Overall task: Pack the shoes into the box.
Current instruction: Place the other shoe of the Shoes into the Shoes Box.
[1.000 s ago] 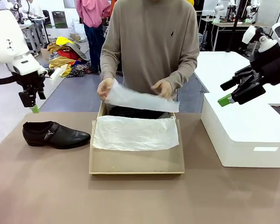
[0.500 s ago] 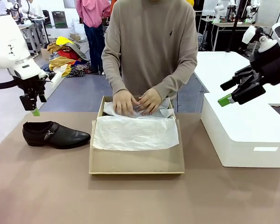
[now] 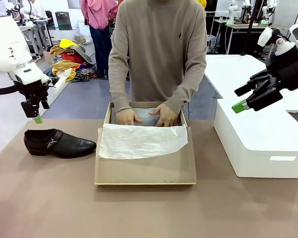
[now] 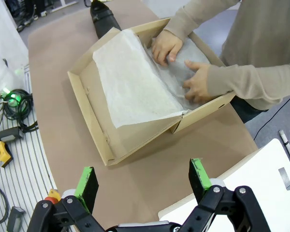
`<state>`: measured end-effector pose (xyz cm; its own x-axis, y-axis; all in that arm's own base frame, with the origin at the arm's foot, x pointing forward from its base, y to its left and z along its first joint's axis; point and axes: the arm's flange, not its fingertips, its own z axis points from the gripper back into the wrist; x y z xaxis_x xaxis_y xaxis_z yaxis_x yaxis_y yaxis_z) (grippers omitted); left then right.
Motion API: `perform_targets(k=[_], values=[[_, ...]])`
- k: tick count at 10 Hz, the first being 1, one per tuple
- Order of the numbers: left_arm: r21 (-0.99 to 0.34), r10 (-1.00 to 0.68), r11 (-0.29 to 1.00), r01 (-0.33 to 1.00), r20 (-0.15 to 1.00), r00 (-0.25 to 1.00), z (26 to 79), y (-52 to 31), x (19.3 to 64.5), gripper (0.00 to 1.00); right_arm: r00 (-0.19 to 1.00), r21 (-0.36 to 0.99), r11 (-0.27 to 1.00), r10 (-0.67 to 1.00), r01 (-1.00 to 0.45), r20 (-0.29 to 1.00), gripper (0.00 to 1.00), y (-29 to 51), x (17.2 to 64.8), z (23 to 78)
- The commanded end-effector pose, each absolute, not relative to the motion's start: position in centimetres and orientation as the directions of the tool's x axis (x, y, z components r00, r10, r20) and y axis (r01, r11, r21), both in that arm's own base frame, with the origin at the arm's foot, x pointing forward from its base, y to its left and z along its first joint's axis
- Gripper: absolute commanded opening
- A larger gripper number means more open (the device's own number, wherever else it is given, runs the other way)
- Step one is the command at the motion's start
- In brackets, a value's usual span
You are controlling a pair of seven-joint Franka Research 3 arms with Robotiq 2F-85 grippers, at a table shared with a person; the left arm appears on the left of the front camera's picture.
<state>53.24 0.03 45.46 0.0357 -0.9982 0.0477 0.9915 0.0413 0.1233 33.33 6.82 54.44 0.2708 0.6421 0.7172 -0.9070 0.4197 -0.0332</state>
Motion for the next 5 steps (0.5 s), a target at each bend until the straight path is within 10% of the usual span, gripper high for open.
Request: perform_targets(k=[1,5], values=[[0.116,-0.999,0.031,0.993,0.045,0.026,44.8,0.2,53.8,1.00,0.259,-0.026,0.409,0.625,-0.912,0.736,1.00,6.9,33.5,54.5],[0.078,-1.000,0.019,0.997,0.010,0.018,42.6,1.3,56.0,1.00,0.259,-0.026,0.409,0.625,-0.912,0.736,1.00,6.9,33.5,54.5]])
